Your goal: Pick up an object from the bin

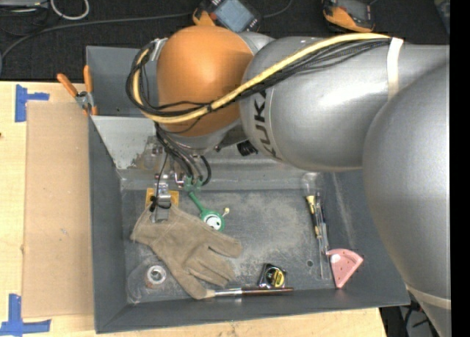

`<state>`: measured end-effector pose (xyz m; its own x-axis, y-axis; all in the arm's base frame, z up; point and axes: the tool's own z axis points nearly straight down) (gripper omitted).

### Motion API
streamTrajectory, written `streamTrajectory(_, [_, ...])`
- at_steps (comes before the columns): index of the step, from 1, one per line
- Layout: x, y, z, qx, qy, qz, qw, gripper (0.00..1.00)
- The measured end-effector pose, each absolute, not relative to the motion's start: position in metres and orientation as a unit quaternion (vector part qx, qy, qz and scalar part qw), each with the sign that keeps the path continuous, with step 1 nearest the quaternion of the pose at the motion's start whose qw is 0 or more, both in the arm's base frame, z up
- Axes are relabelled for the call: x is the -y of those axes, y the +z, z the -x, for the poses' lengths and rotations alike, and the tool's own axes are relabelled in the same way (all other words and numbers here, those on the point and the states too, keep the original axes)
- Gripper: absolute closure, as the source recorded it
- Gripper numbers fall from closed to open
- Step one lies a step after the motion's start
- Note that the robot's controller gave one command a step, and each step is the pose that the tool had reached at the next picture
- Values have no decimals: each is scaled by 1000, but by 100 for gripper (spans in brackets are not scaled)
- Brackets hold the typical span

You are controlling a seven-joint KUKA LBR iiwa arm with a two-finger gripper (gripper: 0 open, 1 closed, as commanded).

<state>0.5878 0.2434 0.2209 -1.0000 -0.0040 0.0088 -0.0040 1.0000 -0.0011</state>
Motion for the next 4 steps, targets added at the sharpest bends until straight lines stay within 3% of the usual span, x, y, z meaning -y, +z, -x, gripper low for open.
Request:
streamTrajectory(1, [-241,226,-590,1000,0,1,0,0])
streamTrajectory(2, [-219,98,-542,999,-1,41,0,0])
streamTrajectory(3, [-215,77,-540,998,-9,52,-15,0])
streamTrajectory(4, [-217,81,-542,999,-7,50,-12,0])
